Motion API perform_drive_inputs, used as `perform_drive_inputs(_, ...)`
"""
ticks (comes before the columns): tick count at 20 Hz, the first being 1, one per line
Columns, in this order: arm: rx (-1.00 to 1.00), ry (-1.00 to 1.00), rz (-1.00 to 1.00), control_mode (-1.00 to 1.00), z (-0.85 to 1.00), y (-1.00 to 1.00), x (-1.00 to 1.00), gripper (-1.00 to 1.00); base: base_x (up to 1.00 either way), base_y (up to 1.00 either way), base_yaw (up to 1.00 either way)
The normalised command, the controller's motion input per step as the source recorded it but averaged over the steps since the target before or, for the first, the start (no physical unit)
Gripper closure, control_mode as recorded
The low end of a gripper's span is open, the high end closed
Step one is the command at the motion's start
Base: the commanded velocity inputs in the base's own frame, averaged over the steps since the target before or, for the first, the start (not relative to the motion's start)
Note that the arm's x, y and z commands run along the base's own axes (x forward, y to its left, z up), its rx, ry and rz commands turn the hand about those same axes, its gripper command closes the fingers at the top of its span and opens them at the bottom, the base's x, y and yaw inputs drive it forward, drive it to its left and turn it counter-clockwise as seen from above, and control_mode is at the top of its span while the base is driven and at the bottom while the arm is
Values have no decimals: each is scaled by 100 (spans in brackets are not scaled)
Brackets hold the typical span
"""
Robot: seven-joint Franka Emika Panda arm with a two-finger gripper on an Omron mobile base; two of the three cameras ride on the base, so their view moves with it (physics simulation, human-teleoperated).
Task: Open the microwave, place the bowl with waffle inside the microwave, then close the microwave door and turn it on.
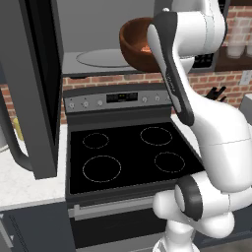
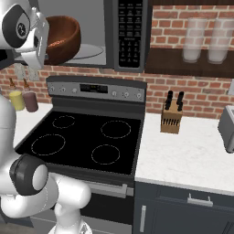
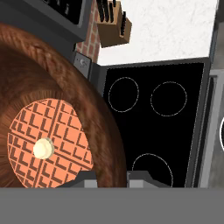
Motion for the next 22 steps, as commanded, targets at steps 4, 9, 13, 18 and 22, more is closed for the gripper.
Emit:
perform_drive_inputs(4,0,-12,9,-100,0,16,57,100,0,0,0)
perform_drive_inputs(9,0,4,11,-100,4,0,59,100,0,0,0)
perform_drive_inputs(13,0,6,10,-100,19,0,62,100,0,0,0)
perform_drive_inputs(18,0,-3,2,-100,2,19,56,100,0,0,0)
perform_drive_inputs(22,-1,0,0,-100,-5,38,66,100,0,0,0)
